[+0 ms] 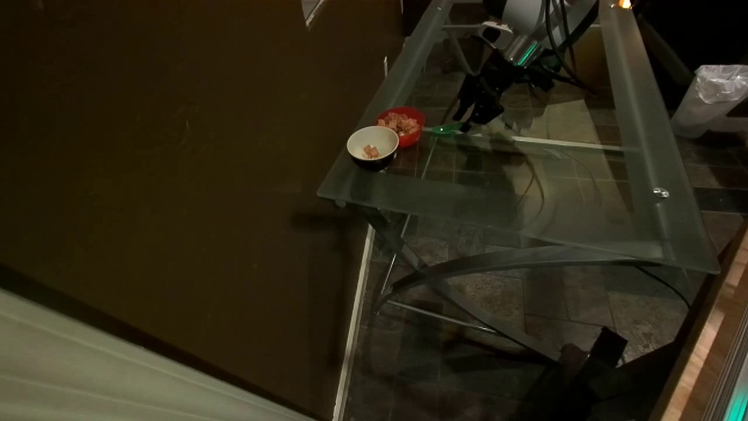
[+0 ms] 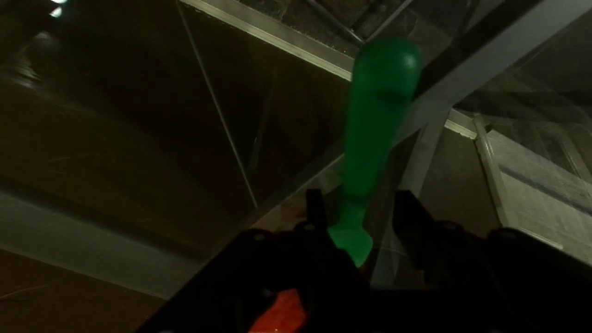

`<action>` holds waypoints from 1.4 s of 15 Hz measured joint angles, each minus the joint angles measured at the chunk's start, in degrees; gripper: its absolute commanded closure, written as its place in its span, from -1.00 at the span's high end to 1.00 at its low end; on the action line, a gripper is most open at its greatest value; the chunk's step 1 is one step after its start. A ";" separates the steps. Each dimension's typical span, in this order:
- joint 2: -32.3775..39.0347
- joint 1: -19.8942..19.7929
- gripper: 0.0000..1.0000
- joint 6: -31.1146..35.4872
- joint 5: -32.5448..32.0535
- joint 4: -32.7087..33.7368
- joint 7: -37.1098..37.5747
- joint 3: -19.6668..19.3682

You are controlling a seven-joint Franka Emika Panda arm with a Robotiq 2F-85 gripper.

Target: Pick up the spoon, scoop some content from the red bowl, place it in the black bowl and place the spoon in the red bowl

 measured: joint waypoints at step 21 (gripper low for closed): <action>-11.49 4.84 -0.88 1.02 -13.83 -3.96 8.35 -3.41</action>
